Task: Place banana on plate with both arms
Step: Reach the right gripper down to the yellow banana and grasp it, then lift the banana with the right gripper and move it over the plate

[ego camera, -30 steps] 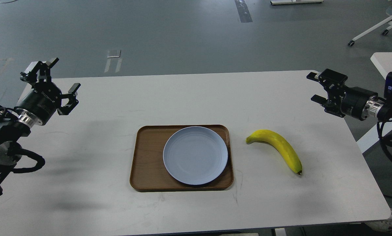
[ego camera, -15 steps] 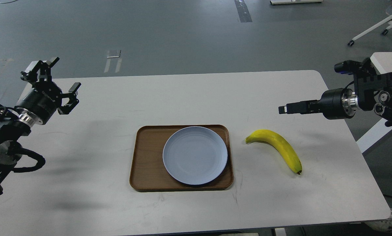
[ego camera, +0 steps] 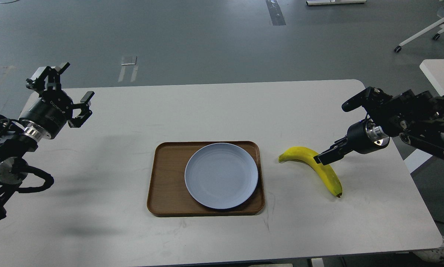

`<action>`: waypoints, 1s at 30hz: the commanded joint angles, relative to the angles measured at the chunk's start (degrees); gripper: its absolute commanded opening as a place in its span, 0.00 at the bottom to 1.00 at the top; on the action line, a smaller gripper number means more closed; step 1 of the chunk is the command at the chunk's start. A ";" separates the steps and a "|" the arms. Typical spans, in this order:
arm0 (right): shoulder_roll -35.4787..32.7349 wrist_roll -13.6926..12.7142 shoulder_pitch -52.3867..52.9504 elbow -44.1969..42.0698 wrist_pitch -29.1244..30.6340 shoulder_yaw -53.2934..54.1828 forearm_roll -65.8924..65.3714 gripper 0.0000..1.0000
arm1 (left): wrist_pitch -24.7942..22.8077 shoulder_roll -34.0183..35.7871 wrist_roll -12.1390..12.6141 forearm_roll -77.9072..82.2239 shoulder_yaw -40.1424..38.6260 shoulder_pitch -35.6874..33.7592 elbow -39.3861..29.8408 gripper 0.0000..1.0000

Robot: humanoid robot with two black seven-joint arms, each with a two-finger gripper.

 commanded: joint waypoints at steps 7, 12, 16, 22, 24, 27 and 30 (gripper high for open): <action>4.31 0.00 -0.52 -3.10 0.01 -2.93 -0.03 0.85 | 0.00 -0.04 0.00 -0.09 -0.23 -0.10 -0.09 0.98; 5.55 0.00 -0.96 -3.63 -0.39 -4.16 0.06 0.77 | 0.00 -0.04 0.00 -0.09 -0.23 -0.19 -0.18 0.98; 5.99 0.00 -1.14 -3.90 -0.39 -4.25 0.06 0.46 | 0.00 0.14 0.00 -0.09 -0.31 -0.28 -0.18 0.98; 5.99 0.00 -0.96 -3.81 -0.39 -4.34 0.15 0.15 | 0.00 0.22 0.00 -0.09 -0.31 -0.28 -0.27 0.98; 5.72 0.00 -0.87 -3.64 -0.39 -4.34 0.15 0.06 | 0.00 0.31 0.00 -0.09 -0.31 -0.28 -0.27 0.98; 5.20 0.00 0.09 -3.37 -0.39 -4.17 0.76 0.05 | 0.00 0.49 0.00 -0.09 -0.31 -0.37 -0.44 0.98; 4.06 0.00 3.59 -2.85 -0.48 -3.82 1.46 0.05 | 0.00 0.49 0.00 -0.09 -0.23 -0.81 -0.44 0.98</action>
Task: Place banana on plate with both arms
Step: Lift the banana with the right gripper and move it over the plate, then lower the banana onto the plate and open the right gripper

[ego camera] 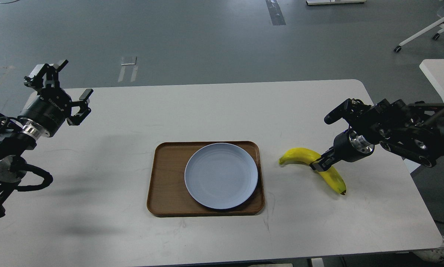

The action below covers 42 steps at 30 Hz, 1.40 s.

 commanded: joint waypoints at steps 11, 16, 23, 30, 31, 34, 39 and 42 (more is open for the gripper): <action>4.60 -0.01 11.64 2.43 0.41 0.18 8.47 0.08 | 0.00 0.03 0.00 0.00 0.18 -0.69 -0.49 0.98; 10.76 -0.01 11.99 1.73 0.41 -0.09 12.34 0.08 | 0.00 0.03 0.00 0.00 0.27 -1.40 -0.49 0.98; 19.02 -0.01 11.64 -2.14 0.41 -1.84 15.67 0.08 | 0.00 0.12 0.00 0.00 0.44 -1.40 -0.41 0.98; 25.01 -0.01 10.85 -5.21 0.41 -5.18 18.58 0.09 | 0.00 0.12 0.00 0.00 0.53 -1.40 -0.41 0.98; 25.97 -0.01 10.85 -5.39 0.41 -5.97 18.59 0.09 | 0.00 0.12 0.00 0.00 0.45 -1.40 -0.41 0.98; 27.56 -0.01 10.76 -6.70 0.41 -7.03 18.59 0.10 | 0.00 0.03 0.00 0.00 0.44 -1.40 -0.41 0.98; 28.26 -0.01 10.41 -8.11 0.41 -8.00 19.02 0.13 | 0.00 0.03 0.00 0.00 0.44 -1.40 -0.41 0.98; 28.26 -0.01 10.32 -8.20 0.41 -8.52 19.55 0.17 | 0.00 0.03 0.00 0.00 0.44 -1.40 -0.41 0.98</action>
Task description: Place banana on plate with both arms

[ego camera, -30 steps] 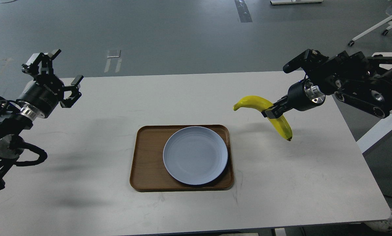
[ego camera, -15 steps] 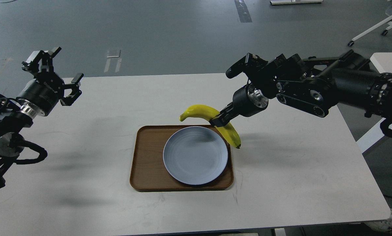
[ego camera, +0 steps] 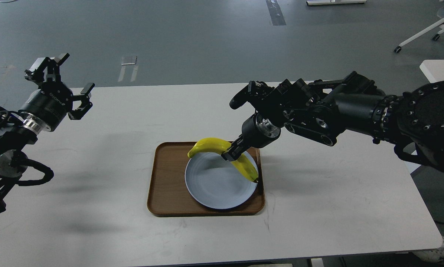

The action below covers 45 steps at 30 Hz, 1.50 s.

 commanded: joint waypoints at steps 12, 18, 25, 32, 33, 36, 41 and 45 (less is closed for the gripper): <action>0.03 0.00 -0.46 0.42 -0.01 -0.91 4.71 0.44 | 0.00 -0.32 0.00 0.09 0.26 0.01 0.00 0.98; 0.03 0.00 -0.46 0.51 -0.01 -0.91 4.81 0.64 | 0.00 -0.24 0.00 0.09 0.26 0.01 0.00 0.98; 0.03 0.00 -0.46 0.42 -0.01 -0.73 4.89 0.92 | 0.00 -0.24 0.00 0.09 0.26 0.01 0.00 0.98; -1.71 0.00 0.94 -0.98 -0.01 5.48 10.94 0.99 | 0.00 0.03 0.00 0.00 0.26 0.01 0.00 0.98; -2.68 0.00 0.94 -1.33 -0.01 6.99 12.35 0.99 | 0.00 0.03 0.00 0.09 0.34 0.01 0.00 0.98; -7.78 0.00 -0.28 -1.95 -0.01 14.54 20.35 1.00 | 0.00 -0.15 0.00 0.09 0.35 0.01 0.00 0.98; -17.53 0.00 -7.91 -1.87 -0.01 26.56 36.05 1.00 | 0.00 -0.41 0.00 0.09 0.35 0.09 0.00 0.98; -20.62 0.00 -16.18 -1.87 -0.01 35.63 45.31 1.00 | 0.00 -0.50 0.00 0.09 0.35 0.18 0.00 0.98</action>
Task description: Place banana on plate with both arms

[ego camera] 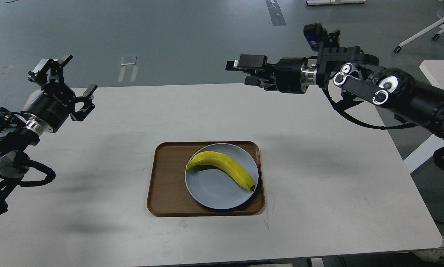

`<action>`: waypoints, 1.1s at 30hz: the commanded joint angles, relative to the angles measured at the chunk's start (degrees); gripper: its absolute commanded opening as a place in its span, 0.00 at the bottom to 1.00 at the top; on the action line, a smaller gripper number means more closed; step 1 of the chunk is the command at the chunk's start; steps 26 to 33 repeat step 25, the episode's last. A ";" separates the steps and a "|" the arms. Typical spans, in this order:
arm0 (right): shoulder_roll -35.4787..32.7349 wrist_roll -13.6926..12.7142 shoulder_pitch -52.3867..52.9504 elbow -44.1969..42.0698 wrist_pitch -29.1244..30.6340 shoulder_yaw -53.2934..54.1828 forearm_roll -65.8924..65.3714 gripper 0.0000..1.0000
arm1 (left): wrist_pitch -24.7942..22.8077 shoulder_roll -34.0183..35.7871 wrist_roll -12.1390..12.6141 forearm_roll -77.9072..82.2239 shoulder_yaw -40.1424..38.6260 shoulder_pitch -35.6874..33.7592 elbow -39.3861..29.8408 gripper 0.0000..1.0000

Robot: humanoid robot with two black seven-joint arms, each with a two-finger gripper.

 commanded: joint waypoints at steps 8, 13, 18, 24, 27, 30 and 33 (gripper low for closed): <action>-4.29 0.00 -21.40 0.40 -2.23 20.52 16.40 1.00 | 0.00 -1.01 0.00 0.09 0.08 0.71 0.00 0.98; -3.85 0.00 -25.71 0.49 -3.82 22.72 22.20 1.00 | 0.00 -1.89 0.00 0.88 0.25 0.79 0.00 0.98; -3.68 0.00 -26.68 0.49 -3.82 22.72 23.53 1.00 | 0.00 -3.21 0.00 0.97 0.43 1.23 0.53 0.98; -3.15 0.00 -27.74 0.66 -3.82 22.72 23.53 1.00 | 0.00 -4.79 0.00 0.88 0.43 1.85 0.97 0.98; -3.06 0.00 -27.82 0.66 -4.00 22.72 23.53 1.00 | 0.00 -4.79 0.00 0.97 0.34 1.85 0.97 0.98; -3.06 0.00 -27.82 0.66 -4.00 22.72 23.53 1.00 | 0.00 -4.79 0.00 0.97 0.34 1.85 0.97 0.98; -3.06 0.00 -27.82 0.66 -4.00 22.72 23.53 1.00 | 0.00 -4.79 0.00 0.97 0.34 1.85 0.97 0.98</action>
